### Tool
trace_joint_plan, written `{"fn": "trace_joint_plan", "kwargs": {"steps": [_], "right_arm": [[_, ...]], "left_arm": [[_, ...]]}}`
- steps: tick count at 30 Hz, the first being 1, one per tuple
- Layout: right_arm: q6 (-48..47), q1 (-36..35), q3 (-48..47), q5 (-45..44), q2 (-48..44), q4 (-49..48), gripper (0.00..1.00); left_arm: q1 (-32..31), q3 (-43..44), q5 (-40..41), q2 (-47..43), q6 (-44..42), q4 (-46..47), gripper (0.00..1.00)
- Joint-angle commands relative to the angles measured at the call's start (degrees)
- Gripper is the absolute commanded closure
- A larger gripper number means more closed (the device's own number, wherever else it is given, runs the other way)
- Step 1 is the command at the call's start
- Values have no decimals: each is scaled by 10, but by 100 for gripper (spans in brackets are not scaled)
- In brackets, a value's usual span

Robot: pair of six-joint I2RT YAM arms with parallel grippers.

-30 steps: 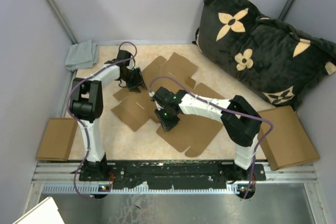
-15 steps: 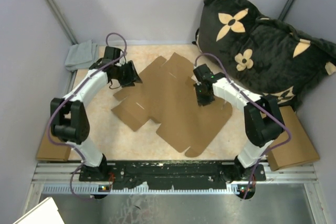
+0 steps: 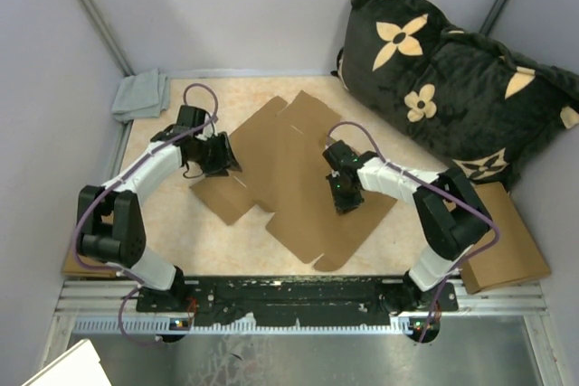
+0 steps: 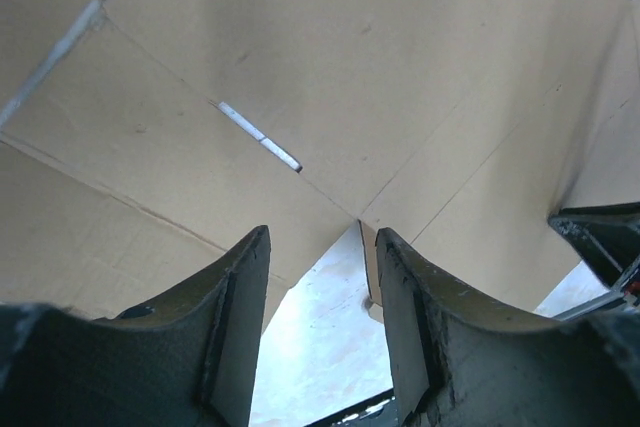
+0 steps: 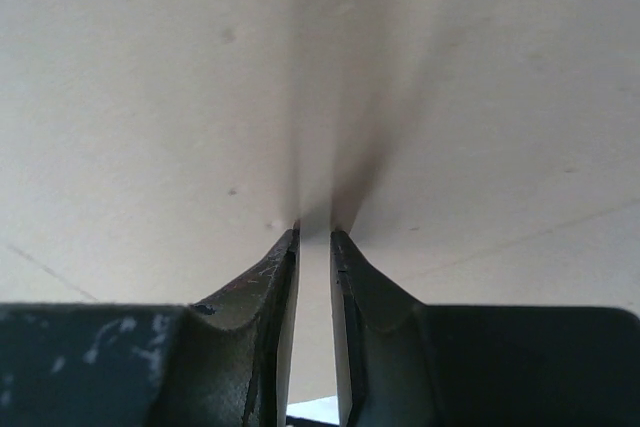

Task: Fold the paper box

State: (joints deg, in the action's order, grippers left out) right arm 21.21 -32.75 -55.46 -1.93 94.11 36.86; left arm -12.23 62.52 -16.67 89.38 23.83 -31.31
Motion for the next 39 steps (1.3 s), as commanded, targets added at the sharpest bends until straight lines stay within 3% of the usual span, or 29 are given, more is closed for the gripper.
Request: {"fn": "trace_joint_plan", "kwargs": {"steps": [1,13,19,24,29,34,39], "right_arm": [[48,-58,9,47,-11,-38,80],[94,-188,-24,133,19,-46,78],[88,-231,-49,187,61,-65,77],[64,-239,-148,159,79,-31,77],[-21,-175,-333,90,97,83,72],[-64,-32,-527,92,164,137,36],[-73,59,-739,137,276,190,25]], "left_arm": [[-2,-7,12,26,-19,-1,47],[-5,68,8,200,-22,24,48],[-10,105,6,212,-11,29,49],[-9,146,31,184,-17,10,47],[-6,186,83,134,-12,3,38],[10,214,128,142,17,6,31],[44,216,108,176,56,20,29]]}}
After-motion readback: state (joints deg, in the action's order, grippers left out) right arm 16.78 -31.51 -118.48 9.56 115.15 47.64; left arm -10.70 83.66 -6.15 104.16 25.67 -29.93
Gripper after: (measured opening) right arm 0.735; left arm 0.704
